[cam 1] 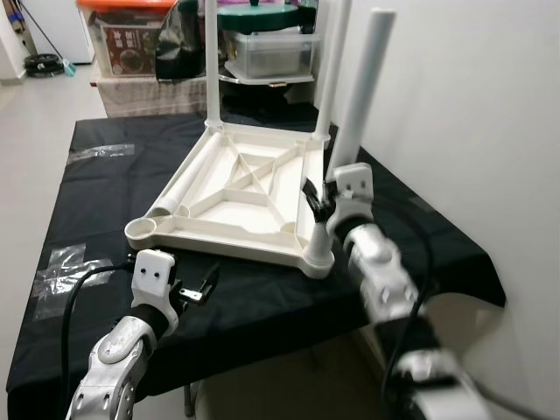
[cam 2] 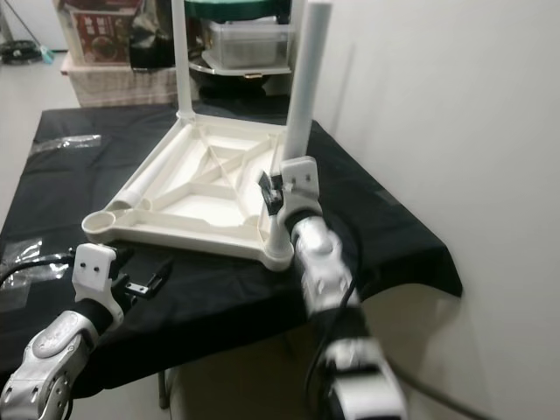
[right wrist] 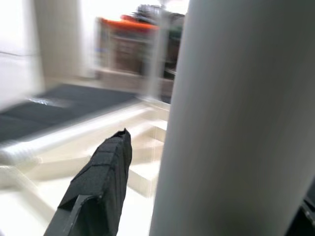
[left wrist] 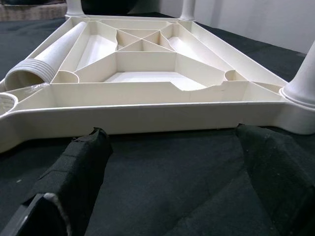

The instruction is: Building children table

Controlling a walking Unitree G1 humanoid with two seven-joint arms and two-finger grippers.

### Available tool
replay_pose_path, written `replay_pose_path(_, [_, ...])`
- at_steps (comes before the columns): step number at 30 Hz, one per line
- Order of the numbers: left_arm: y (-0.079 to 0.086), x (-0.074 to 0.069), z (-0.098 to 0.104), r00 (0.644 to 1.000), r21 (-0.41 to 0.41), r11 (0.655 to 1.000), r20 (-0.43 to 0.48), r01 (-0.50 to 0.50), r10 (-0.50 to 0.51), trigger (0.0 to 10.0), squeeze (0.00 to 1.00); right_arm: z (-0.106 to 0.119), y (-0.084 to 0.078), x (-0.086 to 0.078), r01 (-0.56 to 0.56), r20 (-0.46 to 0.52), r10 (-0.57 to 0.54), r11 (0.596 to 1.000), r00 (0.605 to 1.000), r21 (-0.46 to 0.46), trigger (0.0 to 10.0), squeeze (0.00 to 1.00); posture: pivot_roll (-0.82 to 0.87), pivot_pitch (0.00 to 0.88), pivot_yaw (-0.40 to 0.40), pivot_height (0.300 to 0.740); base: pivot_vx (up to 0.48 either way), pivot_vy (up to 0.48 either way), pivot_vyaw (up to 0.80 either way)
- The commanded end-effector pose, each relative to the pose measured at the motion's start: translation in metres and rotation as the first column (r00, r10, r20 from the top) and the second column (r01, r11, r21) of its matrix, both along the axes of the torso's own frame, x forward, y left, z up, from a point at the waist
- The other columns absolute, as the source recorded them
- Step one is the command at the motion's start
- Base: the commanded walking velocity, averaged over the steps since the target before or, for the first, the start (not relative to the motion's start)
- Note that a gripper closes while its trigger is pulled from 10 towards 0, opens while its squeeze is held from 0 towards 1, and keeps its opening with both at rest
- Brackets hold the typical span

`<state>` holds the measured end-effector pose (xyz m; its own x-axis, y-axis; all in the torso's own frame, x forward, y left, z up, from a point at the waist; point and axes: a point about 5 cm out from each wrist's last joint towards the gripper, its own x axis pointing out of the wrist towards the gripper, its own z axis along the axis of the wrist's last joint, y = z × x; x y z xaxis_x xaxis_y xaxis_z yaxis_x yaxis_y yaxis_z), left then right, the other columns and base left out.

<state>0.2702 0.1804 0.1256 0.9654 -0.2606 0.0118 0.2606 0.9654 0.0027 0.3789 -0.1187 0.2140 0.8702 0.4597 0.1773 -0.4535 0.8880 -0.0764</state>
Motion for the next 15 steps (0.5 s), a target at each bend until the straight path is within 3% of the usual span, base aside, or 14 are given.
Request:
replay_pose_path(1, [-0.001, 0.001, -0.004, 1.000, -0.003, 1.000, -0.010, 0.001, -0.002, 10.0, 0.00, -0.025, 0.008, -0.005, -0.325, -0.140, 0.323, 0.946, 0.936, 0.006, 10.0, 0.00, 0.07, 0.000, -0.109, 0.740, 0.000, 0.000, 0.00])
replay_pose_path(2, [-0.002, 0.001, -0.004, 1.000, -0.003, 1.000, -0.010, 0.004, -0.004, 10.0, 0.00, -0.033, 0.007, -0.007, -0.387, -0.169, 0.381, 0.922, 0.909, -0.004, 10.0, 0.00, 0.07, 0.000, -0.109, 0.740, 0.000, 0.000, 0.00])
replay_pose_path(5, [-0.003, 0.002, -0.003, 1.000, -0.001, 1.000, -0.006, 0.007, -0.007, 10.0, 0.00, -0.042, 0.009, -0.009, -0.429, -0.200, 0.415, 0.903, 0.888, -0.034, 10.0, 0.00, 0.09, 0.000, -0.119, 0.740, 0.000, 0.000, 0.00])
replay_pose_path(6, [-0.003, 0.002, -0.002, 1.000, -0.001, 1.000, -0.003, 0.007, -0.007, 10.0, 0.00, -0.046, 0.013, -0.010, -0.459, -0.211, 0.441, 0.887, 0.872, -0.045, 9.2, 0.00, 0.09, 0.000, -0.123, 0.740, 0.000, 0.000, 0.00])
replay_pose_path(7, [-0.002, 0.002, -0.001, 1.000, -0.001, 1.000, 0.000, 0.004, -0.004, 10.0, 0.00, -0.049, 0.017, -0.011, -0.481, -0.224, 0.461, 0.875, 0.858, -0.042, 7.5, 0.00, 0.09, 0.000, -0.123, 0.740, 0.000, 0.000, 0.00])
replay_pose_path(8, [-0.002, 0.002, -0.001, 1.000, -0.001, 1.000, 0.000, 0.004, -0.004, 10.0, 0.00, -0.049, 0.017, -0.011, -0.481, -0.224, 0.461, 0.875, 0.858, -0.042, 7.5, 0.00, 0.09, 0.000, -0.123, 0.740, 0.000, 0.000, 0.00])
replay_pose_path(9, [0.000, 0.002, -0.001, 1.000, 0.001, 1.000, 0.001, 0.000, 0.000, 10.0, 0.00, -0.053, 0.021, -0.007, -0.431, -0.238, 0.401, 0.898, 0.885, -0.085, 0.0, 0.00, 0.09, 0.000, -0.122, 0.740, 0.000, 0.000, 0.00])
replay_pose_path(11, [0.001, 0.000, -0.002, 1.000, 0.002, 1.000, -0.003, -0.004, 0.004, 10.0, 0.00, -0.063, 0.014, 0.007, -0.131, -0.296, 0.074, 0.975, 0.952, -0.178, 0.0, 0.00, 0.09, 0.000, -0.114, 0.740, 0.000, 0.000, 0.00])
replay_pose_path(13, [0.001, -0.002, -0.003, 1.000, 0.003, 1.000, -0.008, -0.002, 0.002, 10.0, 0.00, -0.068, 0.001, 0.014, 0.131, -0.329, -0.183, 0.976, 0.926, -0.172, 0.0, 0.00, 0.09, 0.000, -0.114, 0.740, 0.000, 0.000, 0.00])
replay_pose_path(14, [0.001, -0.002, -0.003, 1.000, 0.003, 1.000, -0.008, -0.002, 0.002, 10.0, 0.00, -0.068, 0.001, 0.014, 0.131, -0.329, -0.183, 0.976, 0.926, -0.172, 0.0, 0.00, 0.09, 0.000, -0.114, 0.740, 0.000, 0.000, 0.00])
replay_pose_path(15, [0.000, -0.002, -0.004, 1.000, 0.003, 1.000, -0.009, 0.000, 0.000, 10.0, 0.00, -0.068, -0.005, 0.015, 0.206, -0.342, -0.243, 0.968, 0.908, -0.141, 0.0, 0.00, 0.09, 0.000, -0.114, 0.740, 0.000, 0.000, 0.00])
